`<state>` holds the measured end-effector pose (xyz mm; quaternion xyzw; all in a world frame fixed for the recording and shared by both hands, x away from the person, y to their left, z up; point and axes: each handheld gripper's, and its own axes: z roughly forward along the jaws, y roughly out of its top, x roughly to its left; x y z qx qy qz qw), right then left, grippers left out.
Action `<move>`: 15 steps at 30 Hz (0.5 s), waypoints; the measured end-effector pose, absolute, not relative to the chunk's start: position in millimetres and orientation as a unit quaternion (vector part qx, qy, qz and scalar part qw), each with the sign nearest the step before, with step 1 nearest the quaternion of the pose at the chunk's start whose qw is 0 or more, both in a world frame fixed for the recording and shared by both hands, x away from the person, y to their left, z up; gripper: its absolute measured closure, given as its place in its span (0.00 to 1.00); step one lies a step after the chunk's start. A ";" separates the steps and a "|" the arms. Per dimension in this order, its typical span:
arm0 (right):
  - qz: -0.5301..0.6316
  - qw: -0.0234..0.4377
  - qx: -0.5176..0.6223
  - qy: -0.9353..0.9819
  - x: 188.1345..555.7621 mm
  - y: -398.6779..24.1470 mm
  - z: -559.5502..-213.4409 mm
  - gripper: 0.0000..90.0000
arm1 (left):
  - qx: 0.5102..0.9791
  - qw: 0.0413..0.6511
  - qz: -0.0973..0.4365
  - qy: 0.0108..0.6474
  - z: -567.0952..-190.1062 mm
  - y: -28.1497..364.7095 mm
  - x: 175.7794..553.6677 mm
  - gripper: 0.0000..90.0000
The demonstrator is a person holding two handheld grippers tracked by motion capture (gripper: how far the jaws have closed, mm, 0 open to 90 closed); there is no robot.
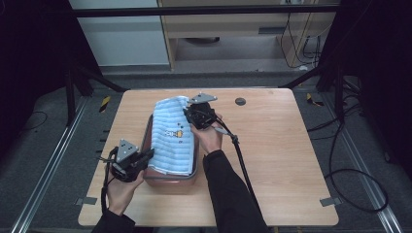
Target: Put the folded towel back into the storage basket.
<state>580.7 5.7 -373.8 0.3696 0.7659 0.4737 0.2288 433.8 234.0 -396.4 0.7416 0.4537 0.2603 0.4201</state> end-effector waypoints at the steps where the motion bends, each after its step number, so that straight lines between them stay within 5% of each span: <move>1: 0.472 0.228 0.370 0.767 580.6 6.0 -375.9 0.92 | 0.741 0.418 0.260 0.457 -397.7 234.1 433.5 0.95; 15: 0.455 0.212 0.380 0.777 585.1 7.9 -406.4 0.92 | 0.754 0.392 0.255 0.462 -416.6 236.0 438.2 0.95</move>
